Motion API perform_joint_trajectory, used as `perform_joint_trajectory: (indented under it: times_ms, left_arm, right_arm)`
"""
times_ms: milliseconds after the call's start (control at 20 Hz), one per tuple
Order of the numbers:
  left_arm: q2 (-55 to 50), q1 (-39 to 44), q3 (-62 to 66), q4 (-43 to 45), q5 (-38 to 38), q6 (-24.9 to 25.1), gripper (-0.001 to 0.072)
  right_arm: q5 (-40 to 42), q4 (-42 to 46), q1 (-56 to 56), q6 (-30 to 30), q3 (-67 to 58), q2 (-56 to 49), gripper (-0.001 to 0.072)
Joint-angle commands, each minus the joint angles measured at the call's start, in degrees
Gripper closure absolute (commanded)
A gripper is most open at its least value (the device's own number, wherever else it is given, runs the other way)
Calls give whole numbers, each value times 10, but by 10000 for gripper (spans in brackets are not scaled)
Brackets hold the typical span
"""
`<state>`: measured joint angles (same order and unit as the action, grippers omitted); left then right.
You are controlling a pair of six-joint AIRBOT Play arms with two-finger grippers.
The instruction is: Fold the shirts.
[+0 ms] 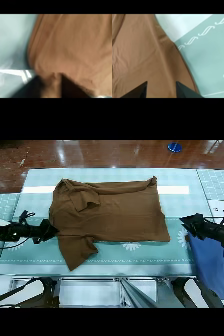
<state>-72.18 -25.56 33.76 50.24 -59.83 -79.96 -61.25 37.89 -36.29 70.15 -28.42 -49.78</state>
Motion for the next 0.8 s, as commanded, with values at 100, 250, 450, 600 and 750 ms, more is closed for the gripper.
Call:
perform_joint_trajectory:
  times_ms: [100, 250, 450, 600, 750]
  left_arm:
    - [-24, 46, 45, -8, -24, 29, 685]
    - [-24, 45, 54, -8, -33, 30, 685]
    - [-24, 45, 54, -8, -46, 30, 685]
    - [-24, 45, 54, -8, -47, 30, 685]
    - [-24, 45, 54, -8, -48, 30, 685]
  right_arm:
    - [-43, 215, 0, 109, 8, -12, 295]
    - [-64, 205, 13, 103, 51, -27, 295]
    - [-31, 158, 38, 84, 65, -71, 295]
    - [-2, 51, 38, 47, 65, -114, 295]
    - [18, -16, 45, 18, 64, -166, 302]
